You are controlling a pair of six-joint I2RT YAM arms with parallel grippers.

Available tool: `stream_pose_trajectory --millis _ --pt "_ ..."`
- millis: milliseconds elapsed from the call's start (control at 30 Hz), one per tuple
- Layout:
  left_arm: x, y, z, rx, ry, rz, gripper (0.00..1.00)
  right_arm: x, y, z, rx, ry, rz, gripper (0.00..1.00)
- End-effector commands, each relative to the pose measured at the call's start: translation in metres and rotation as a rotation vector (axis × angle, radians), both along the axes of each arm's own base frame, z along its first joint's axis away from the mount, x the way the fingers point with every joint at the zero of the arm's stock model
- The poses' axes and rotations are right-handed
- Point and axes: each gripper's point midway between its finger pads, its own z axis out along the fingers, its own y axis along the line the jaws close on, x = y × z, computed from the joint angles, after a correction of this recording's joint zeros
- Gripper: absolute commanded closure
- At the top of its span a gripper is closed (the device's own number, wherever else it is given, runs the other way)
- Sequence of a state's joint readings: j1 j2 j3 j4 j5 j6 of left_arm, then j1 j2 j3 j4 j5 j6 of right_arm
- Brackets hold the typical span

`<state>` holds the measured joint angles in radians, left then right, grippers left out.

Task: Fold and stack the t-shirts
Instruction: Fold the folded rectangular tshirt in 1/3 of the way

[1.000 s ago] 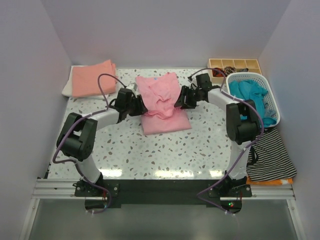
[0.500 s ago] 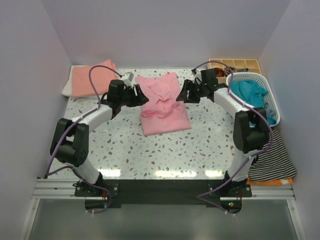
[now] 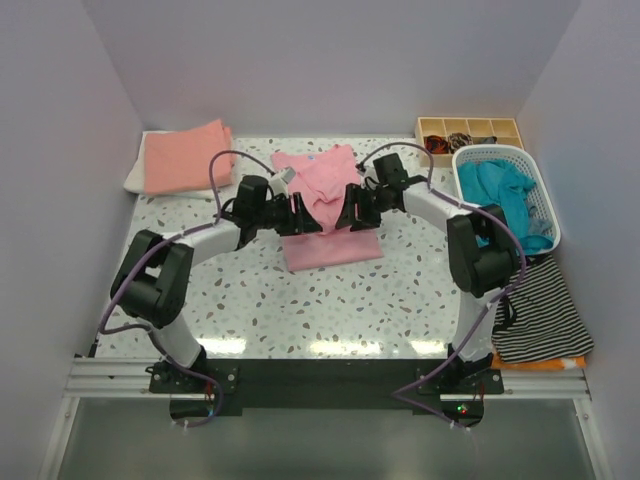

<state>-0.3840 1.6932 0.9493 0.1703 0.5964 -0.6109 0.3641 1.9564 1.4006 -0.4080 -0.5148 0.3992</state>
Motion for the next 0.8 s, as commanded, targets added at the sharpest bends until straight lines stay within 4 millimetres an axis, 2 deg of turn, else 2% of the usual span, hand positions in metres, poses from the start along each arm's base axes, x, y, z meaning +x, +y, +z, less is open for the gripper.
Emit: stream_pose_trajectory --millis 0,167,200,400,600,767 --pt "0.004 -0.013 -0.009 -0.059 0.015 -0.038 0.49 0.014 -0.001 0.0 -0.01 -0.008 -0.006 0.43" --pt "0.02 -0.017 -0.021 -0.039 0.006 -0.029 0.49 0.031 0.001 -0.011 -0.029 -0.032 -0.003 0.44" --pt "0.027 -0.019 -0.022 -0.035 -0.002 -0.03 0.49 0.039 0.002 -0.007 -0.036 -0.059 0.004 0.44" --pt "0.057 -0.015 -0.037 0.065 -0.057 -0.003 0.48 0.062 -0.011 -0.016 -0.099 -0.074 -0.028 0.44" --pt "0.084 0.002 -0.055 0.178 -0.102 0.049 0.46 0.067 -0.022 -0.032 -0.146 -0.056 -0.046 0.44" --pt "0.097 0.02 -0.075 0.271 -0.112 0.078 0.46 0.065 -0.036 -0.047 -0.202 -0.029 -0.071 0.44"
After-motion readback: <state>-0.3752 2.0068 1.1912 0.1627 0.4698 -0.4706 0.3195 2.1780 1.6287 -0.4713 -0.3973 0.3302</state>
